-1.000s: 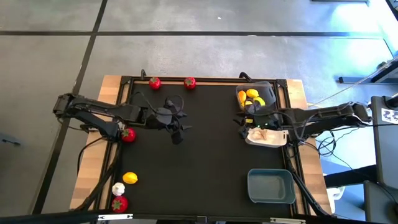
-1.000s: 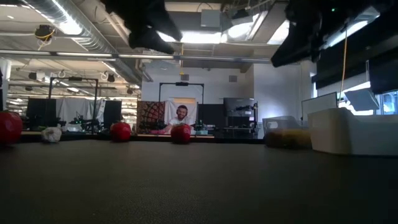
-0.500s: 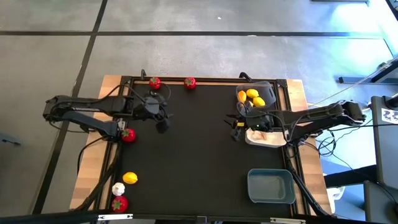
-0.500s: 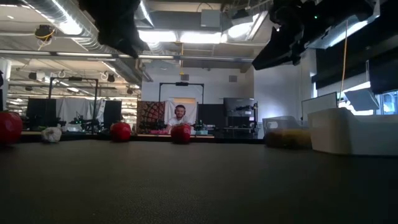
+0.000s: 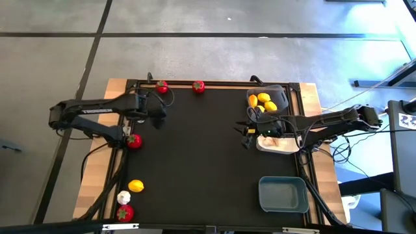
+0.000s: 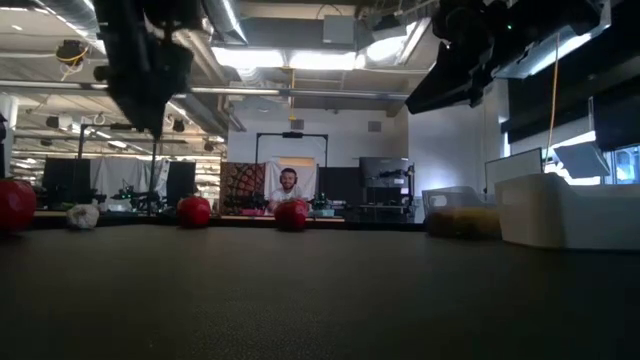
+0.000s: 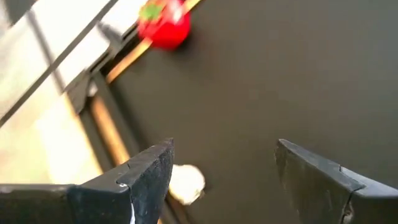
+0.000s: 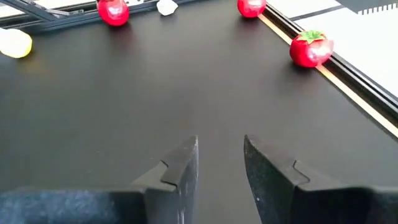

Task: Sort produce into baskets
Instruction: Put the garlic into the white bin

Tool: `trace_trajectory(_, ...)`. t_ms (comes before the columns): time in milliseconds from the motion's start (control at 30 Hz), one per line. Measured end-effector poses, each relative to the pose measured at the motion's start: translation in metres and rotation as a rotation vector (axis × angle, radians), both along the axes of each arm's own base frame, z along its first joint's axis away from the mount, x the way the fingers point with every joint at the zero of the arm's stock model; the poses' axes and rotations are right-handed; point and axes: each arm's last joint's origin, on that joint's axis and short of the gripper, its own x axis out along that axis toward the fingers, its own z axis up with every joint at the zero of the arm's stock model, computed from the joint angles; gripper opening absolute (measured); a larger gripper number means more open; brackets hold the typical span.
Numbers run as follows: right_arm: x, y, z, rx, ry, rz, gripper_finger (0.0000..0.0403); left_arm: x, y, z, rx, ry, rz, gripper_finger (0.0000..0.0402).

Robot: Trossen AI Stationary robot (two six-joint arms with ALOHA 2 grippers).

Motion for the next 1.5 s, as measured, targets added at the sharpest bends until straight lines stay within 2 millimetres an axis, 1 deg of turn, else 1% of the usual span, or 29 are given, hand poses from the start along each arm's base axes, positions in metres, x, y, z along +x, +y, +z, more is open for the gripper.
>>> trace_trajectory(200,0.000,0.000,0.000,-0.018,0.005,0.011,0.0131,0.005,0.012,-0.016,-0.040,0.134,0.069,0.0272)
trace_trajectory(367,0.000,0.000,0.000,-0.019,0.005,0.011,0.0131,0.011,0.023,-0.033,-0.131,0.257,0.099,0.0272)
trace_trajectory(600,0.000,0.000,0.000,-0.019,0.006,0.011,0.0131,0.017,0.037,-0.057,-0.203,0.442,0.136,0.0272)
trace_trajectory(767,0.000,0.000,0.000,-0.019,0.007,0.012,0.0131,0.022,0.046,-0.074,-0.276,0.535,0.117,0.0272)
trace_trajectory(900,0.000,0.000,0.000,-0.019,0.008,0.012,0.0131,0.023,0.053,-0.086,-0.328,0.603,0.109,0.0272)
trace_trajectory(1033,0.000,0.000,0.000,-0.019,0.009,0.012,0.0131,0.017,0.059,-0.102,-0.374,0.669,0.114,0.0272)
trace_trajectory(1200,0.000,0.000,0.000,-0.019,0.008,0.012,0.0131,0.008,0.063,-0.118,-0.413,0.695,0.078,0.0272)
trace_trajectory(1400,0.000,0.000,0.000,-0.019,0.007,0.012,0.0131,0.006,0.068,-0.120,-0.425,0.683,0.071,0.0272)
trace_trajectory(1500,0.000,0.000,0.000,-0.019,0.007,0.012,0.0131,0.004,0.068,-0.125,-0.431,0.671,0.062,0.0272)
